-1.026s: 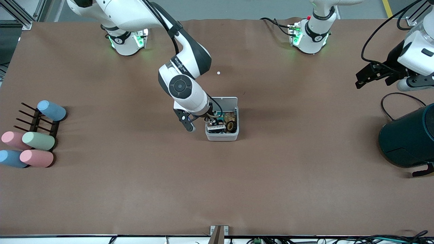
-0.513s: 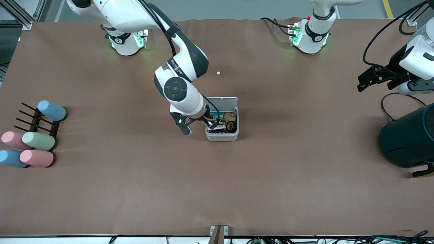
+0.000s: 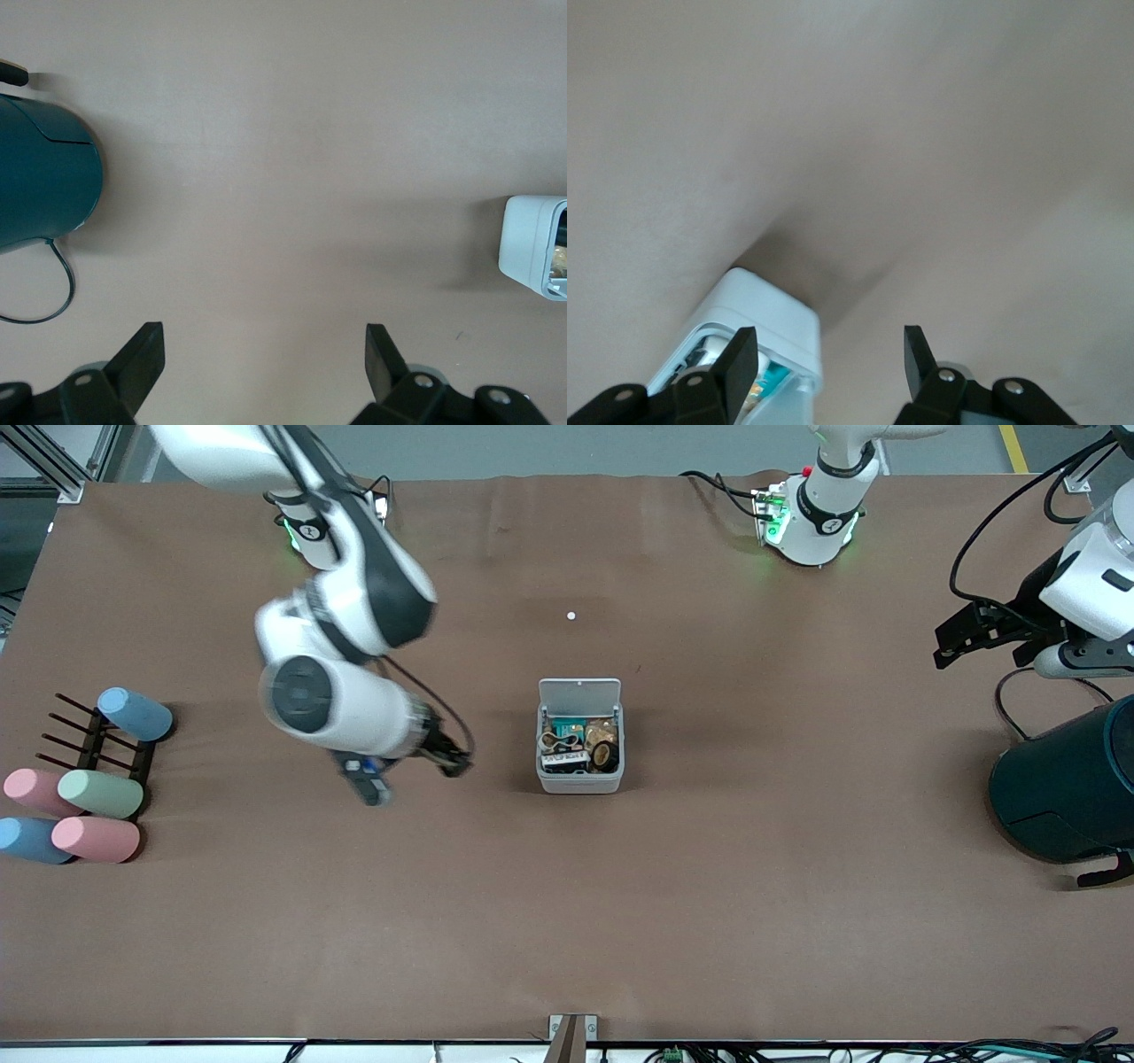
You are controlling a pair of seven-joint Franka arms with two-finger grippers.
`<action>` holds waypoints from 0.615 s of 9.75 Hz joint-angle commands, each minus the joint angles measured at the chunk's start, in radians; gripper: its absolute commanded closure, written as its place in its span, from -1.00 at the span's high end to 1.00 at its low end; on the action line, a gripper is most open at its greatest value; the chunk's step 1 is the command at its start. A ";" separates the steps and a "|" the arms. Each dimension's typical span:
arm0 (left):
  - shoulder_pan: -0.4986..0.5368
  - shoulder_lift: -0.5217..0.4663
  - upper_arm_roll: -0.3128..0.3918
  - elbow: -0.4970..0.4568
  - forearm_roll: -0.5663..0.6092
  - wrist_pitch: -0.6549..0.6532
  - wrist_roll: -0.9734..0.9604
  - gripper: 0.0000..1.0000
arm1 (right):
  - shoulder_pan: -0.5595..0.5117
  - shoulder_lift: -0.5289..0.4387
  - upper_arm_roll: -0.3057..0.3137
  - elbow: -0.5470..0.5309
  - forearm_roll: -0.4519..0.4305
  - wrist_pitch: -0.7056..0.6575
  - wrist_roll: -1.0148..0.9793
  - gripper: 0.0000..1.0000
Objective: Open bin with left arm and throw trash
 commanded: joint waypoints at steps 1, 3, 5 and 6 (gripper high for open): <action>-0.003 0.012 0.003 0.026 0.016 -0.005 0.001 1.00 | -0.135 -0.154 0.017 -0.056 -0.038 -0.139 -0.275 0.50; 0.007 0.031 0.009 0.034 0.013 -0.005 0.032 1.00 | -0.279 -0.242 0.017 -0.057 -0.063 -0.241 -0.575 0.57; 0.046 0.065 0.015 0.078 0.016 -0.005 0.073 1.00 | -0.392 -0.341 0.017 -0.058 -0.093 -0.368 -0.937 0.71; 0.056 0.065 0.015 0.078 0.016 -0.005 0.081 1.00 | -0.426 -0.392 0.017 -0.066 -0.107 -0.386 -1.054 0.80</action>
